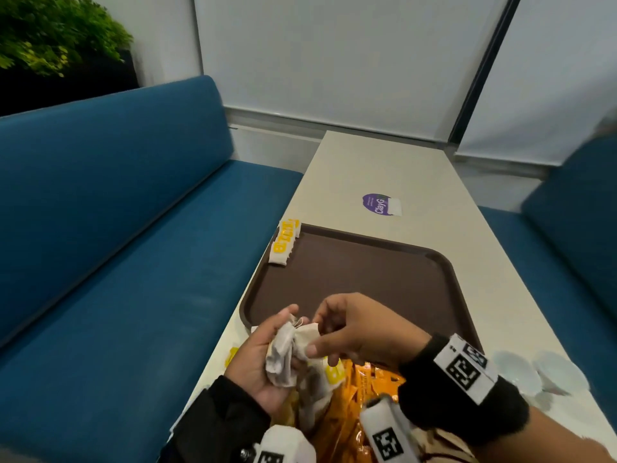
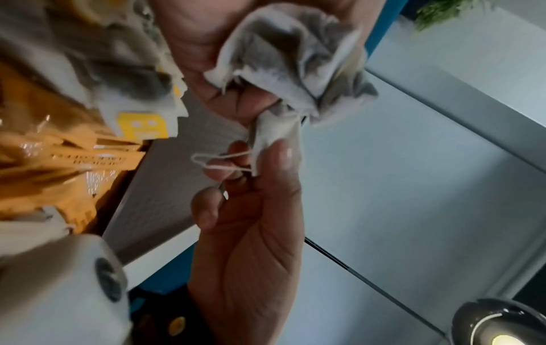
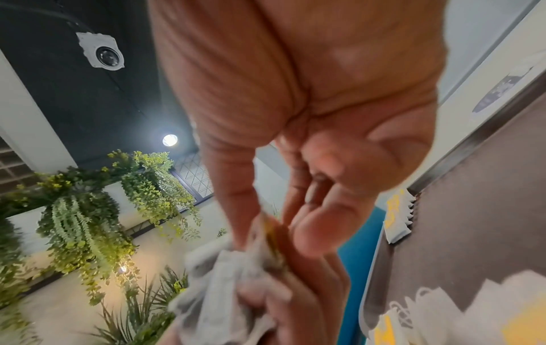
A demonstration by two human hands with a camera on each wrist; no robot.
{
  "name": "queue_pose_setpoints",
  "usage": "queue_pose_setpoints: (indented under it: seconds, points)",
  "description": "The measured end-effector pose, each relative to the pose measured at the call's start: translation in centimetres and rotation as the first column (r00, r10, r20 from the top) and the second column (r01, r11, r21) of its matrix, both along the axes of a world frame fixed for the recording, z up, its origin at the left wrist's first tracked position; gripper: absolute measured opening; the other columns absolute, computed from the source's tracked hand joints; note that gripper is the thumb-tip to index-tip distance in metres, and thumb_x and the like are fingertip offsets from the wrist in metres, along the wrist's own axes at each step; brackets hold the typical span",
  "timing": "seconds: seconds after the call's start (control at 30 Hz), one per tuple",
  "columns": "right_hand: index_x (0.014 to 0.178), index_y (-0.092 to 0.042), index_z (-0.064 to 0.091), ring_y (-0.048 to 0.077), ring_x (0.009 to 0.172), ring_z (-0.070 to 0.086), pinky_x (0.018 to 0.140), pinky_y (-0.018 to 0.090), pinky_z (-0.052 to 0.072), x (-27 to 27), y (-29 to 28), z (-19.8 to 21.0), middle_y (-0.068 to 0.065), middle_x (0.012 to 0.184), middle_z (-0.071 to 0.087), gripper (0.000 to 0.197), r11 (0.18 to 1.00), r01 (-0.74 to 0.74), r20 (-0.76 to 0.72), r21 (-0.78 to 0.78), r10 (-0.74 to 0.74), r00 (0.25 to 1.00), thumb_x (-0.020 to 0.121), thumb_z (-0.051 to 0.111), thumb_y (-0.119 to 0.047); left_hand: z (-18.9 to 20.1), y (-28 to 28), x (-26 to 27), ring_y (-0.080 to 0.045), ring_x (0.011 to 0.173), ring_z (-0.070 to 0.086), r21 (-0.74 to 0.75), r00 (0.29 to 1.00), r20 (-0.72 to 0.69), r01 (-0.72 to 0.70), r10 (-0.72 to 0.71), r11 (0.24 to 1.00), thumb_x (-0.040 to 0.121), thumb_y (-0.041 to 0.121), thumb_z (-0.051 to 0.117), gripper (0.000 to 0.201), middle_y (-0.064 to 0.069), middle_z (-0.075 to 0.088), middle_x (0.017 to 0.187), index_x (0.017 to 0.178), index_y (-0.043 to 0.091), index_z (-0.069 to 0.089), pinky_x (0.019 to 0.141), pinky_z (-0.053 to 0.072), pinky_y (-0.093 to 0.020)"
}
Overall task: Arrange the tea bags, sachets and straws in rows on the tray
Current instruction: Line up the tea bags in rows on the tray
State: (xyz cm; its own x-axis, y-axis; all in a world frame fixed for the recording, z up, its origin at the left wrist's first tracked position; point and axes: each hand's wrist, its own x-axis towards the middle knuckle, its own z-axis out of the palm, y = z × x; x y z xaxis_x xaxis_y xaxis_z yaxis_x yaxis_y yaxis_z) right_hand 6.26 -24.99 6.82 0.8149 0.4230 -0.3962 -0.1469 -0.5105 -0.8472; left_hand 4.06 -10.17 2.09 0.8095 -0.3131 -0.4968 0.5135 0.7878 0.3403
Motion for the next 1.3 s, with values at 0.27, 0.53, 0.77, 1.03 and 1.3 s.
queue_pose_setpoints:
  seconds: [0.27,0.53,0.77,1.03,1.3]
  points:
    - [0.082,-0.002,0.06,0.027,0.06,0.056,0.056,0.034,0.046,-1.2,-1.3,-0.5,0.029,0.078,0.065,0.01,0.963,0.257,0.121,0.083,-0.266,0.956,0.081,0.069,-0.004,-0.9,-1.3,-0.3,-0.023,0.053,0.066,-0.086,0.999,-0.05,0.016,-0.021,0.996,0.089,0.033,0.051,0.024,-0.015,0.066,0.089,0.095,0.013,0.062,0.04,0.052,-0.024]
    - [0.091,-0.011,0.057,0.017,0.062,0.057,0.059,0.027,0.05,-0.9,-1.5,-0.2,0.01,0.079,0.06,0.017,0.96,0.253,0.23,0.121,-0.275,0.934,0.083,0.062,0.003,-1.5,-1.6,-1.1,-0.021,0.055,0.065,0.11,0.996,0.032,0.075,-0.079,0.991,0.066,0.013,0.066,0.035,-0.013,0.069,0.081,0.101,0.013,0.063,0.039,0.05,-0.023]
    - [0.095,0.001,0.064,0.023,0.068,0.058,0.062,0.029,0.047,-0.8,-1.4,0.5,0.023,0.082,0.061,0.025,0.978,0.08,0.206,0.194,-0.12,0.971,0.089,0.04,0.007,-1.2,-0.6,-1.1,-0.018,0.045,0.063,0.18,0.995,0.087,0.036,-0.052,0.983,0.073,0.001,0.058,0.025,-0.011,0.069,0.065,0.095,0.013,0.06,0.034,0.046,-0.02]
    - [0.088,-0.002,0.069,0.009,0.066,0.061,0.055,0.017,0.043,2.4,-0.9,-0.3,0.003,0.081,0.069,0.013,0.968,-0.191,0.243,0.16,0.149,0.958,0.081,0.064,0.008,-0.8,1.1,-1.2,-0.019,0.042,0.059,0.148,0.994,0.068,0.071,-0.082,0.986,0.065,0.002,0.057,0.027,-0.013,0.068,0.068,0.091,0.01,0.061,0.032,0.043,-0.016]
    - [0.083,-0.014,0.054,0.008,0.055,0.057,0.039,0.018,0.031,6.5,2.5,-1.8,0.007,0.071,0.06,0.012,0.923,0.025,0.053,0.385,-0.049,0.997,0.087,0.062,-0.005,-1.7,4.1,0.3,-0.015,0.041,0.057,0.172,1.0,0.011,-0.011,0.01,0.985,0.085,0.006,0.053,0.009,-0.007,0.062,0.059,0.09,0.011,0.059,0.032,0.039,-0.013]
